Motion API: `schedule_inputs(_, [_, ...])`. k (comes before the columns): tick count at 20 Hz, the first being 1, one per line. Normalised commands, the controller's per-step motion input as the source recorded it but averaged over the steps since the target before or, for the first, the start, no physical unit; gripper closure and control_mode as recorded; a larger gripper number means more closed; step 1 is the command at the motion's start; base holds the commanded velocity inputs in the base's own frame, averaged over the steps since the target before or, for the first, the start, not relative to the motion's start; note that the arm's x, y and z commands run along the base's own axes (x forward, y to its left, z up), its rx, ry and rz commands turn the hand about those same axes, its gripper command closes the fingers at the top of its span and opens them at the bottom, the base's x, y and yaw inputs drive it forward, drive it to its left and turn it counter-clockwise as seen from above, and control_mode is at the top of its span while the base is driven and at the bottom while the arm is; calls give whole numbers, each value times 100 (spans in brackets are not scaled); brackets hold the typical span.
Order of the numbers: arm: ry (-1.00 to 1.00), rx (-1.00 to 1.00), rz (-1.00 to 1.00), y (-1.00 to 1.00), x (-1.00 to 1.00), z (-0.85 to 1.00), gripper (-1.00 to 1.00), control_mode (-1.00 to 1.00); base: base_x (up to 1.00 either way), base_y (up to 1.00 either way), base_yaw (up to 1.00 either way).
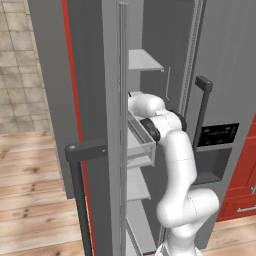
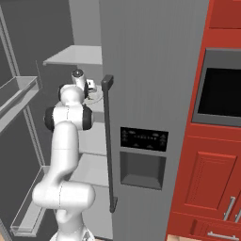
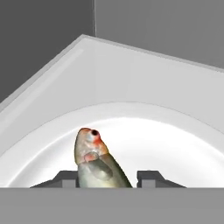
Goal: Retrieve the fish from the fridge and place it on the cutting board.
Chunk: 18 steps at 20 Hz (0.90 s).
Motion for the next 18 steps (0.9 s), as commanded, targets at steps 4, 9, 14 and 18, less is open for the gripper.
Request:
schedule_inputs(4, [0, 0, 0, 0, 0, 0, 100, -100, 0, 0, 0])
schedule_inputs(9, [-19, 17, -4, -27, -18, 0, 100, -100, 0, 0, 0])
schedule_inputs(14, [-20, 16, -4, -21, -14, 0, 100, -100, 0, 0, 0])
schedule_inputs(18, [0, 0, 0, 0, -3, 0, 100, -100, 0, 0, 0])
